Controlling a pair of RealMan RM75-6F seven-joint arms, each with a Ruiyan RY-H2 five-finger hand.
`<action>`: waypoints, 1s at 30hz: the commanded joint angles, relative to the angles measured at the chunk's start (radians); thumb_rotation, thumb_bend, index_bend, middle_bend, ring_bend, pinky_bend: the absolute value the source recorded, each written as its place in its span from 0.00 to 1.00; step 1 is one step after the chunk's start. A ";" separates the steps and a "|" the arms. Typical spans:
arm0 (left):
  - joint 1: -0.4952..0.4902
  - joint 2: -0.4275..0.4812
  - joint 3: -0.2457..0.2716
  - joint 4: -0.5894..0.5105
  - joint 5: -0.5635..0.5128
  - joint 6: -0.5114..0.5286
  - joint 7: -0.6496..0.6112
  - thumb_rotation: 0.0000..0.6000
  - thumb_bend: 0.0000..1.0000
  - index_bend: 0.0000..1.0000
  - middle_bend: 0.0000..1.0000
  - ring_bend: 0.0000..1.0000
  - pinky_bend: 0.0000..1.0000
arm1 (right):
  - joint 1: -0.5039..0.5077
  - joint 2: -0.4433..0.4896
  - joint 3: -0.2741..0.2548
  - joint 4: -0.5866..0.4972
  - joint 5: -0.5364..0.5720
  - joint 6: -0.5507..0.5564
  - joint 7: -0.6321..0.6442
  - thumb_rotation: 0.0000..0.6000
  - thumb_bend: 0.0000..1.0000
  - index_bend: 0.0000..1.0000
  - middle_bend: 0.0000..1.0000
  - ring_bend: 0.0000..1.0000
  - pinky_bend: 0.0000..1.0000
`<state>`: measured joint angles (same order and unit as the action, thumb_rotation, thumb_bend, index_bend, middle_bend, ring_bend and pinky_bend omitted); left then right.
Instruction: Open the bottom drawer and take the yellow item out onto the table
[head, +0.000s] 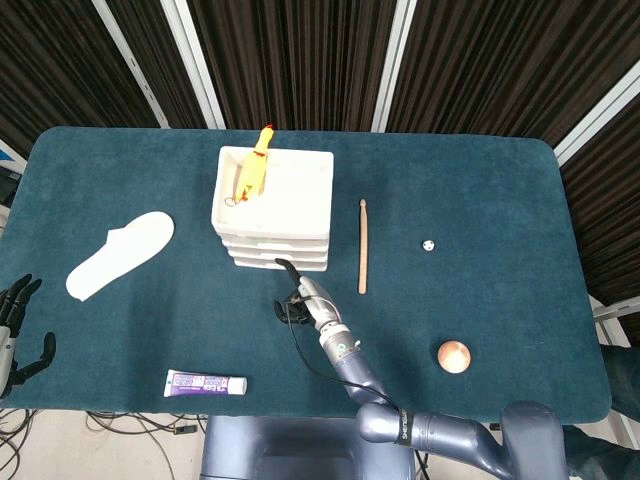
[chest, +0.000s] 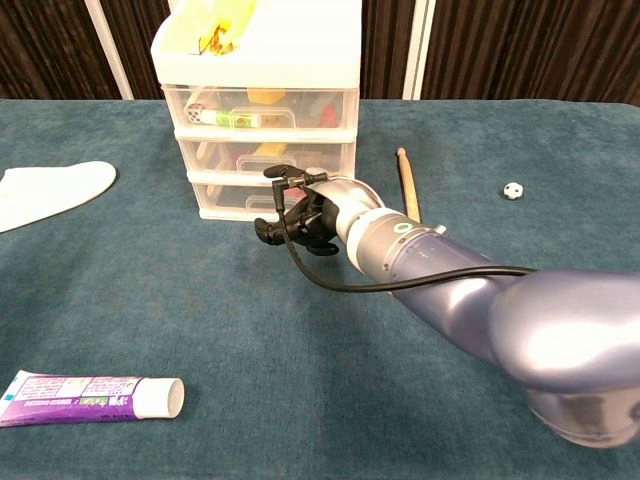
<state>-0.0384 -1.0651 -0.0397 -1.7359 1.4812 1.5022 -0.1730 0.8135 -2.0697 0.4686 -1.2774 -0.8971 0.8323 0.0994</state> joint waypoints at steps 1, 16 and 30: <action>-0.001 0.001 0.000 -0.001 -0.001 -0.003 0.000 1.00 0.51 0.02 0.00 0.00 0.00 | 0.013 -0.015 0.003 0.022 0.005 -0.010 0.007 1.00 0.56 0.08 1.00 1.00 1.00; -0.001 0.006 -0.001 -0.005 -0.006 -0.006 -0.011 1.00 0.51 0.02 0.00 0.00 0.00 | 0.049 -0.056 0.036 0.095 0.011 -0.028 0.055 1.00 0.56 0.08 1.00 1.00 1.00; -0.001 0.007 -0.002 -0.007 -0.008 -0.007 -0.013 1.00 0.51 0.02 0.00 0.00 0.00 | 0.067 -0.066 0.044 0.119 -0.007 -0.030 0.077 1.00 0.56 0.08 1.00 1.00 1.00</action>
<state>-0.0395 -1.0580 -0.0415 -1.7429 1.4729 1.4949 -0.1858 0.8790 -2.1345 0.5123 -1.1596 -0.9046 0.8038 0.1763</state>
